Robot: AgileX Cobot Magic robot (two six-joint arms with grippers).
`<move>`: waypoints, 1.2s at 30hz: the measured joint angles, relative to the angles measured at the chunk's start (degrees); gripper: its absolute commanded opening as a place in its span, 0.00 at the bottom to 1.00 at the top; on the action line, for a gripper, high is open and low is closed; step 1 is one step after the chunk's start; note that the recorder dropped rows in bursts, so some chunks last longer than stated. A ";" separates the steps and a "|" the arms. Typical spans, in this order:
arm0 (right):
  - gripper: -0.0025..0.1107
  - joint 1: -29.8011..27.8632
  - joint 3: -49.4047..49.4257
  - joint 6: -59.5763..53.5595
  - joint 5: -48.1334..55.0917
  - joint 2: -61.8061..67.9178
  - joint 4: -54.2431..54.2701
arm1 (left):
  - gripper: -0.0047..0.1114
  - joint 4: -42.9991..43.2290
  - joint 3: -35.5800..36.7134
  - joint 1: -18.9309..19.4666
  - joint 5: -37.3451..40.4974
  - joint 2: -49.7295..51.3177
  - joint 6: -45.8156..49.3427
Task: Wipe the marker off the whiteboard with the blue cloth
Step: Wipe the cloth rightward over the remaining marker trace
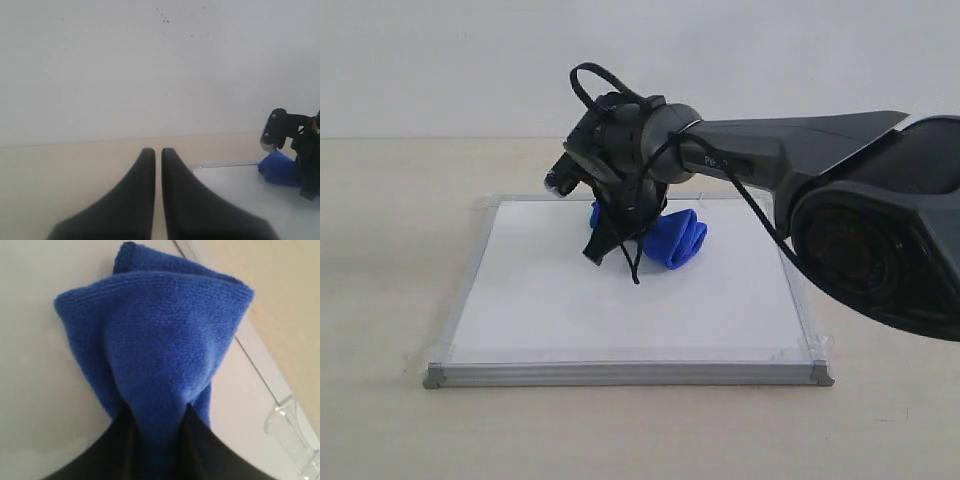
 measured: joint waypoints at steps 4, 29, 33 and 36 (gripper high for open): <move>0.02 -0.15 -0.11 -12.20 0.33 -0.37 10.75 | 0.08 0.00 0.00 0.00 0.00 0.00 0.00; 0.02 -7.16 12.22 -16.14 1.67 -6.99 17.57 | 0.08 0.00 0.00 0.00 0.00 0.00 0.00; 0.02 -6.06 16.96 -18.13 -3.11 -10.68 25.32 | 0.08 0.00 0.00 0.00 0.00 0.00 0.00; 0.02 -5.47 20.68 -17.90 -4.35 -13.54 29.33 | 0.08 0.00 0.00 0.00 0.00 0.00 0.00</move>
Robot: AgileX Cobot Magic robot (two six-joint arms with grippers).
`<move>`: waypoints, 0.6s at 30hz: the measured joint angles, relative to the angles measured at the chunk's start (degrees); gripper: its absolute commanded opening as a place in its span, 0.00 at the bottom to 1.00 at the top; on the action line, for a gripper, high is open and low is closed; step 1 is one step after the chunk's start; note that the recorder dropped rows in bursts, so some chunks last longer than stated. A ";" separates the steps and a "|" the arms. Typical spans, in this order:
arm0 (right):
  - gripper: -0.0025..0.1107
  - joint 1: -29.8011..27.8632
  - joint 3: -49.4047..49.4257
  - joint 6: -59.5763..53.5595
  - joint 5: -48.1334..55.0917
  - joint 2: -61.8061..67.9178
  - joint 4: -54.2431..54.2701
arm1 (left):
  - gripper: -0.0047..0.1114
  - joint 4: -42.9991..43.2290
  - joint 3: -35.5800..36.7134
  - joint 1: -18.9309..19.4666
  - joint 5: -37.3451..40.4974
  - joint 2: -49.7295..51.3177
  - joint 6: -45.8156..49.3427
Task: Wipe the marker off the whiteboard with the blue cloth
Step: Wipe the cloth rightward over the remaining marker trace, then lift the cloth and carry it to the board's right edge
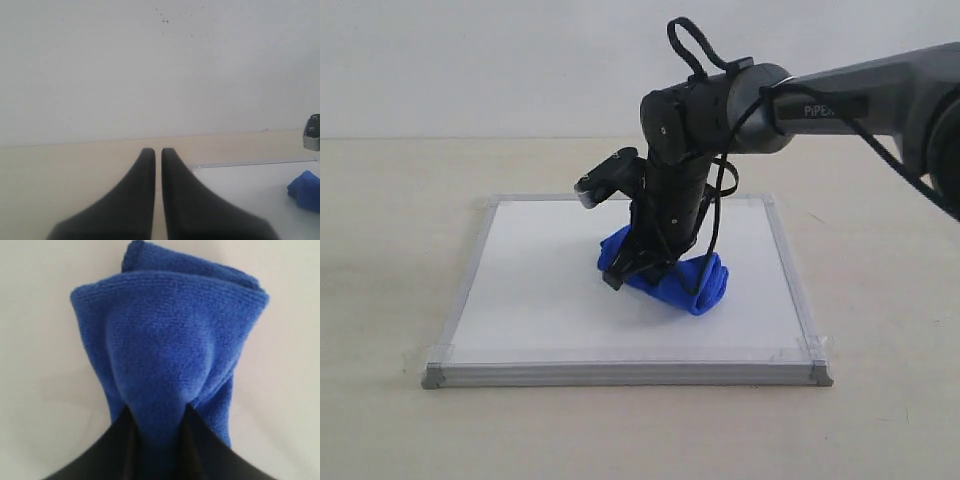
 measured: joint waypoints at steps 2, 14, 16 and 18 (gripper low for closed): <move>0.02 0.10 3.07 1.33 -0.54 -2.26 1.15 | 0.08 0.00 0.00 0.00 0.00 0.00 0.00; 0.02 -10.79 20.09 29.03 -8.09 -22.27 -18.89 | 0.08 0.00 0.00 0.00 0.00 0.00 0.00; 0.02 -12.07 22.11 33.68 -7.77 -24.08 -23.32 | 0.08 0.00 0.00 0.00 0.00 0.00 0.00; 0.02 -12.97 23.44 36.47 -7.65 -24.68 -25.54 | 0.08 0.00 0.00 0.00 0.00 0.00 0.00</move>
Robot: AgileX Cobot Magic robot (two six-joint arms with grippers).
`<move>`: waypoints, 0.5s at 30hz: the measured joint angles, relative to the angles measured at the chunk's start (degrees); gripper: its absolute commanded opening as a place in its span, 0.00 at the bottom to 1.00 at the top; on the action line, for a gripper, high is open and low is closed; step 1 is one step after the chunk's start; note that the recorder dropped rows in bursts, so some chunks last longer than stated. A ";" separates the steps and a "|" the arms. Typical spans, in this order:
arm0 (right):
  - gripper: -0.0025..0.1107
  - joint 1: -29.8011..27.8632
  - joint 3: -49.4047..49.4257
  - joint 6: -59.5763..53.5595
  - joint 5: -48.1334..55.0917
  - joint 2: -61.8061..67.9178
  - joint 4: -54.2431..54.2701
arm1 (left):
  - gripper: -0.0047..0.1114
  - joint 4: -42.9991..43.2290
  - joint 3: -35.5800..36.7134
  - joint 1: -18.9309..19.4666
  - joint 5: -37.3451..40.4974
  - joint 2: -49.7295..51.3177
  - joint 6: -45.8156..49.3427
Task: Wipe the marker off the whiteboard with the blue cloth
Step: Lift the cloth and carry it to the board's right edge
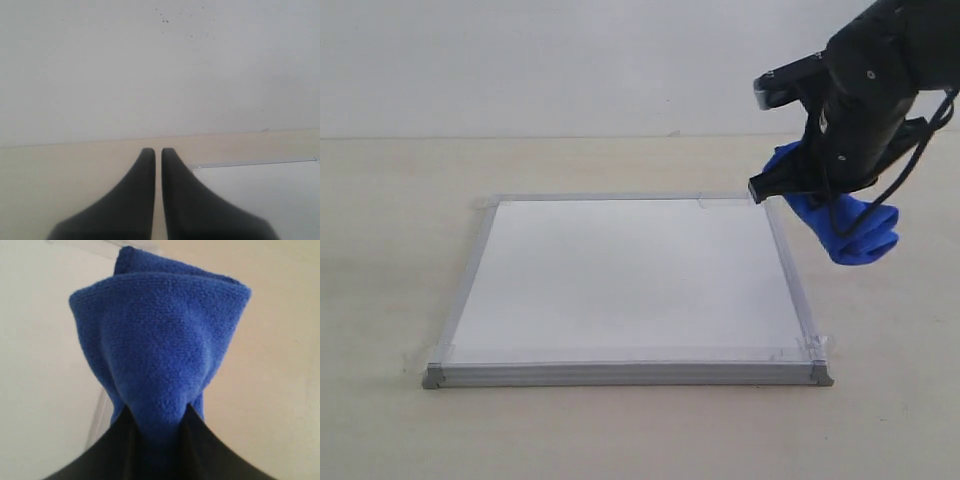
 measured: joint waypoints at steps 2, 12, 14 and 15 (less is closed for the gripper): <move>0.02 -0.53 1.49 3.06 -0.49 -0.11 -1.64 | 0.08 0.00 0.00 0.00 0.00 0.00 0.00; 0.02 -2.13 7.98 18.06 -6.74 3.49 -6.55 | 0.08 0.00 0.00 0.00 0.00 0.00 0.00; 0.02 -2.13 8.12 18.74 -8.22 4.71 -6.55 | 0.08 0.00 0.00 0.00 0.00 0.00 0.00; 0.02 -2.14 8.12 19.04 -8.85 5.40 -6.55 | 0.08 0.00 0.00 0.00 0.00 0.00 0.00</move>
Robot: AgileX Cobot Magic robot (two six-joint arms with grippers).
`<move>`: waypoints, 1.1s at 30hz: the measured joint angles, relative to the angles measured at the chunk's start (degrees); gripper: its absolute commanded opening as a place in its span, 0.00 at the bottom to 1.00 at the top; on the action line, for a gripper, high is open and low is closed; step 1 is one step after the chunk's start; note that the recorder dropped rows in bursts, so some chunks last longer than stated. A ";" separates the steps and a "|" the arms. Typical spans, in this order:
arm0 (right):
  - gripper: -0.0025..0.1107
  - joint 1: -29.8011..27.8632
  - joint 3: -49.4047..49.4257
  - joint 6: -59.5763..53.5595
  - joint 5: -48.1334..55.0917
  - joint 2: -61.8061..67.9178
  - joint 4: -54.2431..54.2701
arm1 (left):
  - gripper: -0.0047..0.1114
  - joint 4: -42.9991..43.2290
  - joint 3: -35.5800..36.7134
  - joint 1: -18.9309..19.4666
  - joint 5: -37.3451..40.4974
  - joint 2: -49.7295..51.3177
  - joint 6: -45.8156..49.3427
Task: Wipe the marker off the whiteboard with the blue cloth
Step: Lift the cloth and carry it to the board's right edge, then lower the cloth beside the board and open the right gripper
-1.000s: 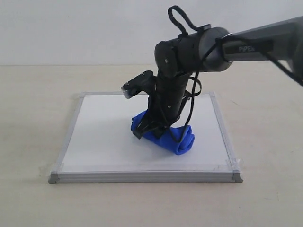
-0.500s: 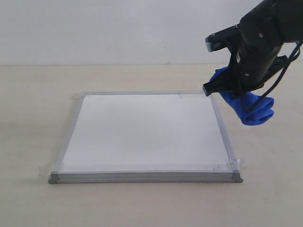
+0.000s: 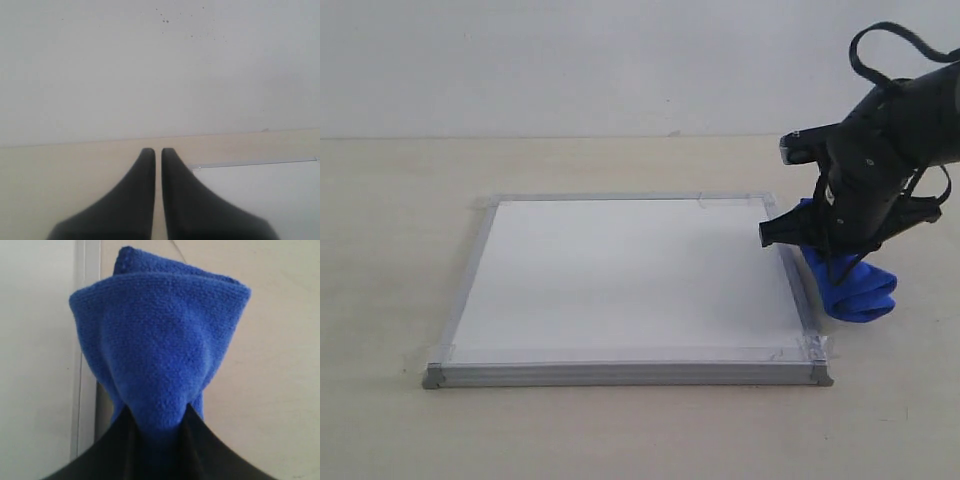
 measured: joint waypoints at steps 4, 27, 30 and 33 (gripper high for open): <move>0.02 0.00 0.13 2.78 -1.65 1.75 -1.95 | 0.08 0.00 0.00 0.00 0.00 0.00 0.00; 0.63 -0.10 0.26 12.02 -5.46 5.17 -10.17 | 0.08 0.00 0.00 0.00 0.00 0.00 0.00; 0.63 -0.22 0.26 12.02 -5.13 5.17 -10.05 | 0.08 0.00 0.00 0.00 0.00 0.00 0.00; 0.63 -0.22 0.26 12.02 -4.65 5.17 -10.01 | 0.08 0.00 0.00 0.00 0.00 0.00 0.00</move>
